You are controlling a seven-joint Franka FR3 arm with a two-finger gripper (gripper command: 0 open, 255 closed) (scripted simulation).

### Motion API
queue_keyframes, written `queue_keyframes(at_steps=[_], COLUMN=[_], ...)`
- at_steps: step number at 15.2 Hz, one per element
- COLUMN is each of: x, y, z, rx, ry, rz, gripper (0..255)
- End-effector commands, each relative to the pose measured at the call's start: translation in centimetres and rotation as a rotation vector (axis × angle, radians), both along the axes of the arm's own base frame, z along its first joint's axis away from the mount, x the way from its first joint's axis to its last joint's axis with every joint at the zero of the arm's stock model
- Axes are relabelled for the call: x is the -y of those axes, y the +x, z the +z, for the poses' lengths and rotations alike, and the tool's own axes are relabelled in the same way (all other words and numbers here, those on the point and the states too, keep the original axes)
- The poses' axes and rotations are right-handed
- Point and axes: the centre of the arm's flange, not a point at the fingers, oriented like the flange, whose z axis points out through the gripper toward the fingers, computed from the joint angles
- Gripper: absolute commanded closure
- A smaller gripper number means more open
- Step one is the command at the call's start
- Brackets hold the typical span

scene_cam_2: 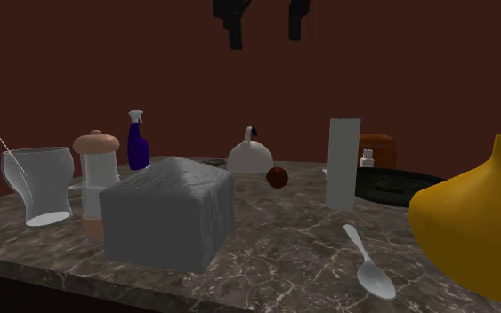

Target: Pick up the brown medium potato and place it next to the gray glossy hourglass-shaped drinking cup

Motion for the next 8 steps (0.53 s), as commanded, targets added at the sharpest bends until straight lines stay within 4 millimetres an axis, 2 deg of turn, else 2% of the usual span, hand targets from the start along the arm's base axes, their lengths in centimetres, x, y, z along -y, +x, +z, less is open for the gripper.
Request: queue_keyframes(at_steps=[1,8], x=[0.0,-0.4], y=[0.0,7.7], z=[0.0,-5.1], rx=[0.000,0.001], ry=[0.000,-0.030], rz=[0.000,0.174], gripper=[0,0])
